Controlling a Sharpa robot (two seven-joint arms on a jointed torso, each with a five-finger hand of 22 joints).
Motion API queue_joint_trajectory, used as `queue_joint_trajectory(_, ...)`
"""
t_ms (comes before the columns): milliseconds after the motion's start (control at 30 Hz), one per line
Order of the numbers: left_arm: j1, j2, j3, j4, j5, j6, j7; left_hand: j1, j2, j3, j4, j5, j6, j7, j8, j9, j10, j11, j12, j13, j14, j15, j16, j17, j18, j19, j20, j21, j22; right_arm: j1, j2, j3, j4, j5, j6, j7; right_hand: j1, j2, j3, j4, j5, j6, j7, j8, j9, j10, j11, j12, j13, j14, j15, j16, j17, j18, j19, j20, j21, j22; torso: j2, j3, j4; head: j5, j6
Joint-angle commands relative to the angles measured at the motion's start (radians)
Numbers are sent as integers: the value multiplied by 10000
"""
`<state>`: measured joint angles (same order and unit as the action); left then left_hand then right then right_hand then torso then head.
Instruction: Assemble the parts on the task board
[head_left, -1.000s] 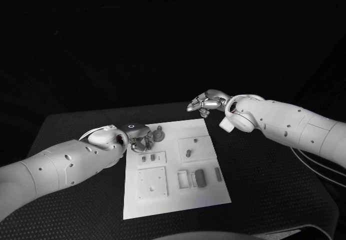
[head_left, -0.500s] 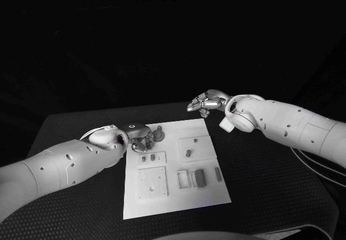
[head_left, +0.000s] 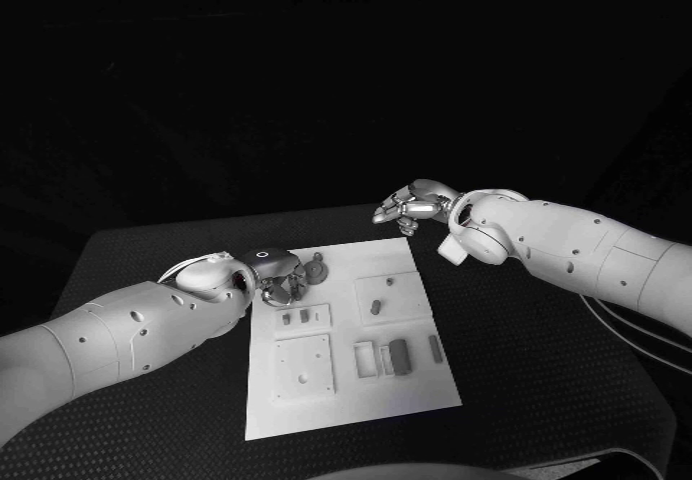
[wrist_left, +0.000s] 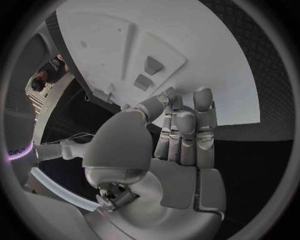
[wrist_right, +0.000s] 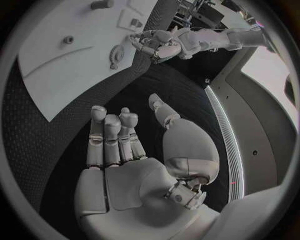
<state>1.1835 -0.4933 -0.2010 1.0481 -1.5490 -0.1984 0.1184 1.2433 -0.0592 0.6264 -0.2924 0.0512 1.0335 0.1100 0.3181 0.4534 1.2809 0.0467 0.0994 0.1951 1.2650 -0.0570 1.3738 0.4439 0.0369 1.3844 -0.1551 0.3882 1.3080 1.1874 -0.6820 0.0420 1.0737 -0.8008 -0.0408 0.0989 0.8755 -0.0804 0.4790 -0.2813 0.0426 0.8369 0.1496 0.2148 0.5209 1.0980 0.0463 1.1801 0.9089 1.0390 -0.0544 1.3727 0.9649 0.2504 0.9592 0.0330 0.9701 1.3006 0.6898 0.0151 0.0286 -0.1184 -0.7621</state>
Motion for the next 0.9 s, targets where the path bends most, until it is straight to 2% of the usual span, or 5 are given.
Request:
queue_joint_trajectory(33,-40,3,-29,50,94,60,134,-80,3,-47,7,15,-33,104,44,-18,19,50,-22,15,-26,-53,-57,22,840,-16,-47,31,206,-1,-2,3,19,9,10,45,-23,70,56,-1,60,14,88,-11,-1,-29,-20,63,-10,-15,-70,53,-10,114,71,-31,10,-17,9,-4,10,-18,-9)
queue_joint_trajectory(233,-39,-27,-41,99,94,80,97,-79,-39,-117,-3,12,-80,122,23,-27,-21,64,-60,11,-31,-40,-56,34,846,-23,-47,31,208,-1,-3,3,19,9,16,46,-23,69,56,-1,60,14,88,-12,-1,-28,-20,64,-11,-15,-71,54,-10,114,71,-31,10,-17,6,3,-12,12,-21)
queue_joint_trajectory(400,-39,-48,-46,108,108,-103,140,-42,-122,-182,-4,12,-134,140,-1,-39,-56,77,-96,10,-34,-26,-54,47,852,-37,-39,27,207,-1,-6,3,9,9,7,42,-23,69,57,-1,60,13,88,-12,-1,-28,-20,64,-12,-15,-71,54,-11,114,72,-31,10,-17,6,-7,6,8,-20)
queue_joint_trajectory(533,-39,-49,-46,99,223,-258,188,33,-209,-242,2,11,-402,252,-142,-104,9,66,-83,42,-17,-35,-61,59,865,-16,-33,33,203,-1,-3,3,14,9,25,46,-23,68,57,-2,60,12,88,-12,-1,-28,-20,65,-13,-14,-71,54,-11,114,72,-32,10,-17,5,-10,8,11,-9)
queue_joint_trajectory(900,-39,-51,-46,75,235,-166,111,100,-385,-310,5,12,-625,353,-244,-155,-82,101,-158,49,-17,-4,-90,68,862,-29,-12,9,193,-1,2,3,6,11,62,56,-22,65,57,-4,59,10,88,-13,-1,-28,-20,66,-15,-14,-71,54,-12,114,73,-32,10,-17,6,-5,1,15,-12)
